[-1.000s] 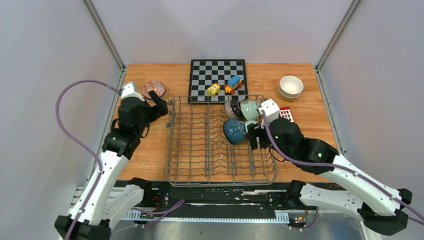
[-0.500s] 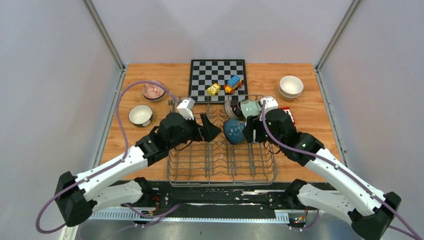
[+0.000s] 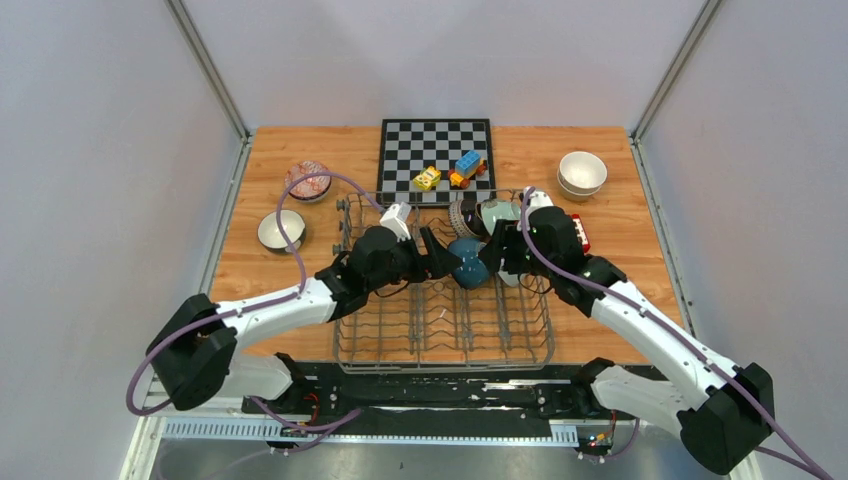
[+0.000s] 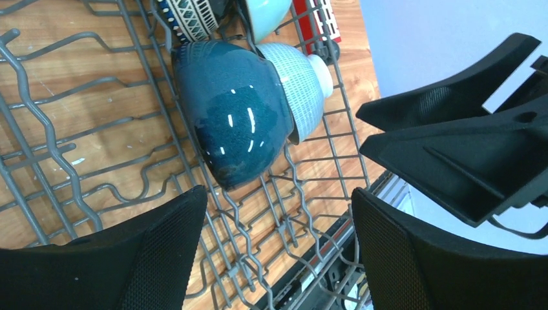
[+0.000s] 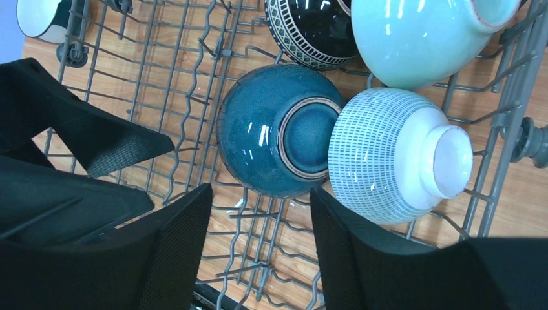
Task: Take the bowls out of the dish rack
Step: Pick up the bowl from the dish rack.
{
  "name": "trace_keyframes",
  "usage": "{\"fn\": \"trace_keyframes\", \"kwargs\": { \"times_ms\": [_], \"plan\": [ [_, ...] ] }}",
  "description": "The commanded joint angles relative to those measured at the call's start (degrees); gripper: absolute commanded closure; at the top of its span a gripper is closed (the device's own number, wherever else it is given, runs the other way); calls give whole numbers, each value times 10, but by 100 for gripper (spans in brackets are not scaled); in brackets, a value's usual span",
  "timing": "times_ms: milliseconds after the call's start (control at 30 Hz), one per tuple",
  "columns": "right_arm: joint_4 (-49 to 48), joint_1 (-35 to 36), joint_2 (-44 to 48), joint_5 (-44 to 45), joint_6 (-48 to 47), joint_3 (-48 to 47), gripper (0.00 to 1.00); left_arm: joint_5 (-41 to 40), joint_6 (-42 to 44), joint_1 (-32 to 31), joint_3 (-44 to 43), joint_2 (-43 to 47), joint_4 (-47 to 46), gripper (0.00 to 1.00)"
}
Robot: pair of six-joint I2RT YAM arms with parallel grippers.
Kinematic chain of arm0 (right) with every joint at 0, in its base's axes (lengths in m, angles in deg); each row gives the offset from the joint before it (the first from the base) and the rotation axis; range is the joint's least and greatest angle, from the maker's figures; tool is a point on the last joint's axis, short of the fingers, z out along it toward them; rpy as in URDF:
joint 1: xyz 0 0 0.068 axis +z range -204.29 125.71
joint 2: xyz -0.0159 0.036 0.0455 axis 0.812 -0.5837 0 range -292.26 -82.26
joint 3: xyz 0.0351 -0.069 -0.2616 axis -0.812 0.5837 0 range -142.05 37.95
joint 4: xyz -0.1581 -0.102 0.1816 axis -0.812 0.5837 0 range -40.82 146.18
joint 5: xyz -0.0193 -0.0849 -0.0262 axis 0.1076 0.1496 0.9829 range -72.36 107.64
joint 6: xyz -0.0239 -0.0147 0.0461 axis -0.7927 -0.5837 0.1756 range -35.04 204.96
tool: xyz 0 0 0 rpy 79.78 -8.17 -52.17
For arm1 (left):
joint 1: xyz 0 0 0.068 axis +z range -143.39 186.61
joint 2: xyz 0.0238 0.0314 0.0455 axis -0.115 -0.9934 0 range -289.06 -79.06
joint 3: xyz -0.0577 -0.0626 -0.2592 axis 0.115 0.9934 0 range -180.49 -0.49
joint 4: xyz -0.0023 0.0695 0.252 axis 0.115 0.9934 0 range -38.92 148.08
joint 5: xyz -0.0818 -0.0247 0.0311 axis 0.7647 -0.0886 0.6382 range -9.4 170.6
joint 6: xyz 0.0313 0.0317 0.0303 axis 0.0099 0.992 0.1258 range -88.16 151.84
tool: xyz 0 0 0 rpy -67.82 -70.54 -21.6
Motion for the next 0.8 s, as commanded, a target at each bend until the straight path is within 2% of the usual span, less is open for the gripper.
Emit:
{"fn": "trace_keyframes", "kwargs": {
  "times_ms": [0,100,767],
  "plan": [
    [-40,-20,-11,-13,19,18,43,15,-28,16,-2,-39,-63,19],
    [-61,-32,-21,-26,28,27,47,24,-35,21,-8,-68,-76,22],
    [-105,-44,-118,-62,45,5,55,98,-72,61,-8,-175,-181,35]
  ]
}}
